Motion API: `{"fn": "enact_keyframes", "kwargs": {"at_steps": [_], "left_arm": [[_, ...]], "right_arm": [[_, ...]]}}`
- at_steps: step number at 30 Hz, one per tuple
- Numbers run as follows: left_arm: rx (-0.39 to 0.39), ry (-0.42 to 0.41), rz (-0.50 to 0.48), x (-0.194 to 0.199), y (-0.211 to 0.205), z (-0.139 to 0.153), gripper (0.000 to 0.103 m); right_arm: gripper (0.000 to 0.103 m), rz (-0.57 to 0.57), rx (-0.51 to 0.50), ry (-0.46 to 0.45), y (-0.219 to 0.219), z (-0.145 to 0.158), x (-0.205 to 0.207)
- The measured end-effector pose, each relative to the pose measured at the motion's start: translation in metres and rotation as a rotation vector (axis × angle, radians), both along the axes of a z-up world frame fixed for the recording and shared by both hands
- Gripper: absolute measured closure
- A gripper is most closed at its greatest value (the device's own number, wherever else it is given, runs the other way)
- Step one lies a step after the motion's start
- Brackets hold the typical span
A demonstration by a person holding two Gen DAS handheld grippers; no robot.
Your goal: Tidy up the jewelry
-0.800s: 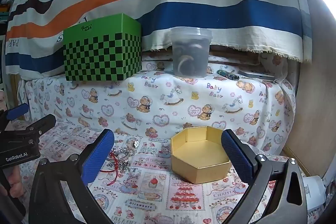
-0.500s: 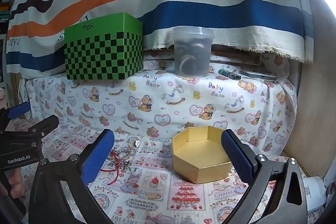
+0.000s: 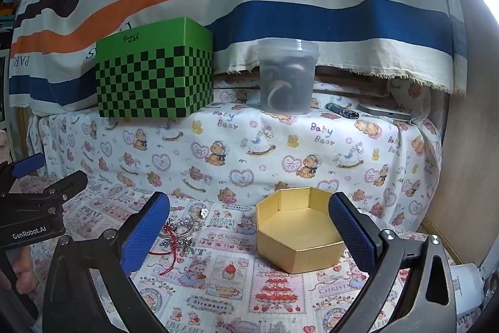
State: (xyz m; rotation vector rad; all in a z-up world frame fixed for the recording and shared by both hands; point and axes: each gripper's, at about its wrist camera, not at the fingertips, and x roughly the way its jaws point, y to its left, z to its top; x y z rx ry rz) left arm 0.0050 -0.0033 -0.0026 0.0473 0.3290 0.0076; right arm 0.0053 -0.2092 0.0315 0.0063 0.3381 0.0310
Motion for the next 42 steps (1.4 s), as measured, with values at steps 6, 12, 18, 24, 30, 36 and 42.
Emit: {"fn": "enact_keyframes", "kwargs": {"at_steps": [6,12,18,24,30,36,42], "left_arm": [[0.002,0.0,-0.003,-0.0002,-0.0006,0.0002,0.0],[-0.012,-0.018,-0.016,-0.0035,0.0,0.0013,0.0],[0.002,-0.024,-0.028,-0.0051,-0.0039,0.0021,0.0],[0.004,-0.024,-0.026,-0.0055,-0.0042,0.0022,0.0],[0.006,-0.031,-0.036,-0.0067,-0.0054,0.0026,0.0],[0.007,-0.032,-0.037,-0.0067,-0.006,0.0031,0.0],[0.007,-0.031,-0.034,-0.0063,-0.0057,0.0032,0.0]], "right_arm": [[0.0,0.007,-0.006,0.0,0.0001,0.0002,0.0013],[0.0,0.003,-0.009,0.001,0.0014,-0.0007,0.0015],[0.0,0.002,-0.006,0.003,0.0017,-0.0006,0.0012],[0.0,0.005,-0.008,0.003,0.0013,-0.0004,0.0016],[0.0,0.004,-0.007,0.003,0.0012,-0.0004,0.0017],[0.0,0.003,-0.006,0.002,0.0005,-0.0003,0.0014],[0.0,0.004,-0.006,0.002,0.0005,-0.0003,0.0013]]}}
